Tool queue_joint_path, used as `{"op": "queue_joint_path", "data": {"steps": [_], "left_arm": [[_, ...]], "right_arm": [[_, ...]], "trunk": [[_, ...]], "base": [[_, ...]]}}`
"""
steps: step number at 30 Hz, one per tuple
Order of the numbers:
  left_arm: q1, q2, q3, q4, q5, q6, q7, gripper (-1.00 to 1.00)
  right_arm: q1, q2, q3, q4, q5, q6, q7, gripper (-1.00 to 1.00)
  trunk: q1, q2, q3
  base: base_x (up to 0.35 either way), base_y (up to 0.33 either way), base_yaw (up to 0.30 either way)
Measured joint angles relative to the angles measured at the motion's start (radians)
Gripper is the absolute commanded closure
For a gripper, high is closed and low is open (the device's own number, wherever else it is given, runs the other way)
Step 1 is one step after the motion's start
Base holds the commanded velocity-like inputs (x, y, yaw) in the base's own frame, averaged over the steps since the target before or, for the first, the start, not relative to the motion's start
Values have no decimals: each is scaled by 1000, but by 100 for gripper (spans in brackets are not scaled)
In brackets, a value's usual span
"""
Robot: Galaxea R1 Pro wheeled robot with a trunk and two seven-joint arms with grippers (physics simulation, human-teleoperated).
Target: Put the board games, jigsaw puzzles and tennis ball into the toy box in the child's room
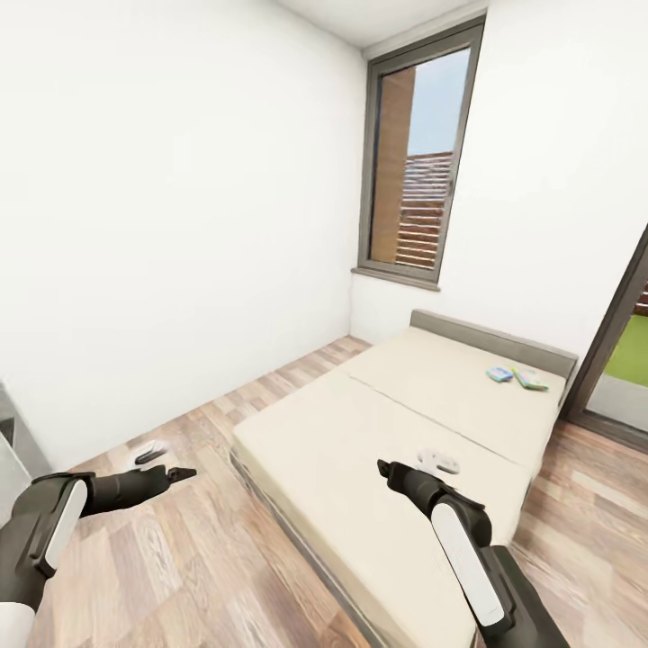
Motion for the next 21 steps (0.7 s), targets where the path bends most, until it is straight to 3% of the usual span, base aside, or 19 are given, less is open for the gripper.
{"op": "queue_joint_path", "data": {"steps": [21], "left_arm": [[0,-1,-1,-1,1,0,-1,-100]], "right_arm": [[0,1,6,0,0,0,0,-100]], "trunk": [[0,0,-11]], "base": [[13,-30,291]]}}
